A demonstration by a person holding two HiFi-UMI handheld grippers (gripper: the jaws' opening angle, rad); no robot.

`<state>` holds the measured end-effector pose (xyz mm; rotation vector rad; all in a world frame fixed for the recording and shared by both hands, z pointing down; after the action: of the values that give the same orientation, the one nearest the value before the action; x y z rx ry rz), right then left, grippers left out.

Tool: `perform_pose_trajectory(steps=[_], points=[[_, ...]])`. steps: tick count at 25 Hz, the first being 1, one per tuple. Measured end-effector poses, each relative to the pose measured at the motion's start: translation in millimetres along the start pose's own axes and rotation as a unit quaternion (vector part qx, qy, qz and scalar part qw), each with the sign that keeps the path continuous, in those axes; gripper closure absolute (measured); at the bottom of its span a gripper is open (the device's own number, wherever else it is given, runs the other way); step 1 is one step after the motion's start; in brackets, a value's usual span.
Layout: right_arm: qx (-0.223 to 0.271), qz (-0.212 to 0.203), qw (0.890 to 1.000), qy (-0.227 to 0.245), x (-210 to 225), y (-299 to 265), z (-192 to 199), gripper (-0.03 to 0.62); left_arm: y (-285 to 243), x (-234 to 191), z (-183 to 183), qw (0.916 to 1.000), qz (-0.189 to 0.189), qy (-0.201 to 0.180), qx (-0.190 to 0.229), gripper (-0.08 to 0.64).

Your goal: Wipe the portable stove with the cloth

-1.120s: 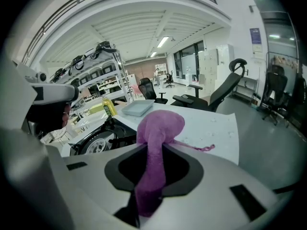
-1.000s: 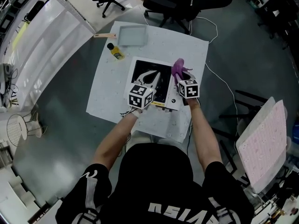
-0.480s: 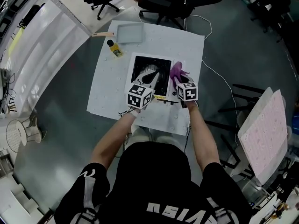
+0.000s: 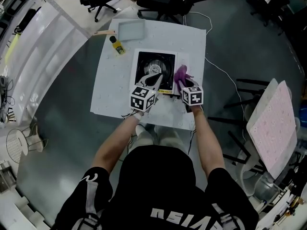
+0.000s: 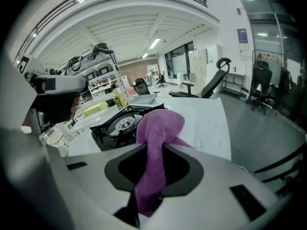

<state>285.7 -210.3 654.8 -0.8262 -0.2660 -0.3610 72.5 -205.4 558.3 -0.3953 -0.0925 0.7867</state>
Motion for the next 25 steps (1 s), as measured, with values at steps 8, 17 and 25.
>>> perform_pose_trajectory(steps=[8,17,25], points=[[0.003,0.017,1.0,-0.009,-15,26,36,0.515,33,13,15,1.0,0.009,0.001,0.0,0.551],[0.006,0.035,0.999,-0.039,-25,49,68,0.515,69,24,27,0.9999,0.009,-0.005,0.005,0.551],[0.003,0.044,0.998,-0.04,-50,51,89,0.515,102,27,42,1.0,0.003,-0.005,0.001,0.551]])
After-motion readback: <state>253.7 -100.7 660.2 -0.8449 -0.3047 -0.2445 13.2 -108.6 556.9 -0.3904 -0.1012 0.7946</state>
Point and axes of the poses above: the fingertips, and each gripper's own axes: y backward along the fingers, x to its right, z out of its underside, the point moved 9 cm from there along y, backward along the fingers, and after that the axes turned 15 degrees about -y, right-handed, at the moved point
